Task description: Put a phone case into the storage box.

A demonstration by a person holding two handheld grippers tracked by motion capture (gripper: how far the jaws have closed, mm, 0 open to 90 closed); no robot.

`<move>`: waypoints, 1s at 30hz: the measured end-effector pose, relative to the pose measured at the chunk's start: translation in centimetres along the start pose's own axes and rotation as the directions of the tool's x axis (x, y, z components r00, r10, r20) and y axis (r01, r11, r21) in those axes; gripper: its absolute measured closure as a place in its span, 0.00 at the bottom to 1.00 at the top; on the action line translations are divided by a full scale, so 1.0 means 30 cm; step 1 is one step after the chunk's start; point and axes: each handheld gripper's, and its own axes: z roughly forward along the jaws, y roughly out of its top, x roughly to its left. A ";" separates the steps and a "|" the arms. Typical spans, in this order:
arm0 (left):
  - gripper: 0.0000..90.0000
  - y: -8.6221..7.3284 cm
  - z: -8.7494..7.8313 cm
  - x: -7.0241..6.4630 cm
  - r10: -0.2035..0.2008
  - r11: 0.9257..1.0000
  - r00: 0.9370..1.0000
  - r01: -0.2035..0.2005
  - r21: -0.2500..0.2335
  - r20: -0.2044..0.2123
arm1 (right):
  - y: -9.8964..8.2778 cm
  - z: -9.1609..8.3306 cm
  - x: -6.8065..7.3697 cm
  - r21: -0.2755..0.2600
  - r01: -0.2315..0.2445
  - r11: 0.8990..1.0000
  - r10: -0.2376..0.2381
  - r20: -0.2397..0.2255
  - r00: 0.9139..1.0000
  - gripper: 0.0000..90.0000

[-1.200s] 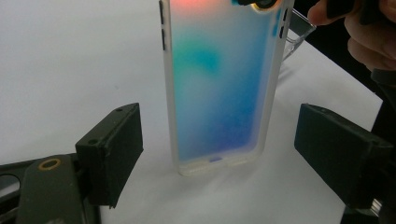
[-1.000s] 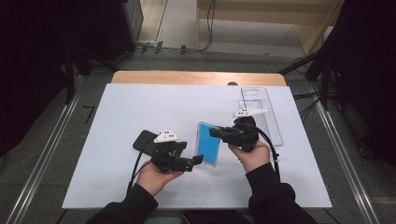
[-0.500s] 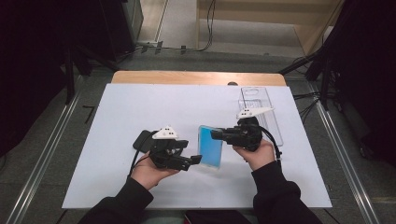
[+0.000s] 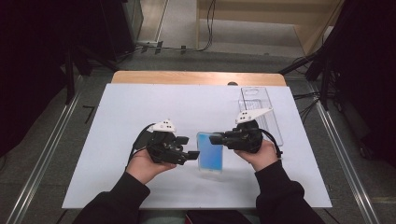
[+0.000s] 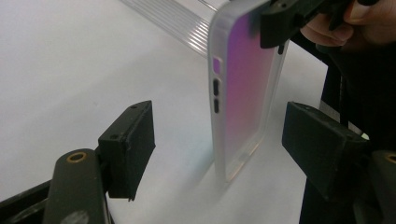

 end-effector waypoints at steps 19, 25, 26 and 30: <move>0.35 0.053 -0.031 0.019 0.127 0.992 0.983 -0.125 -0.024 0.135 | 0.003 0.018 0.028 0.006 0.086 0.996 -0.084 -0.123 0.989 0.86; 0.45 0.054 -0.031 0.017 0.144 0.989 0.975 -0.146 0.000 0.168 | 0.001 0.027 0.038 0.002 0.133 0.991 -0.131 -0.157 0.979 0.86; 0.48 0.052 -0.031 0.018 0.145 0.989 0.973 -0.149 0.008 0.178 | 0.001 0.027 0.039 0.001 0.136 0.991 -0.135 -0.159 0.978 0.86; 0.64 0.047 -0.033 0.018 0.142 0.988 0.970 -0.151 0.030 0.198 | 0.000 0.028 0.039 -0.009 0.153 0.988 -0.152 -0.177 0.972 0.86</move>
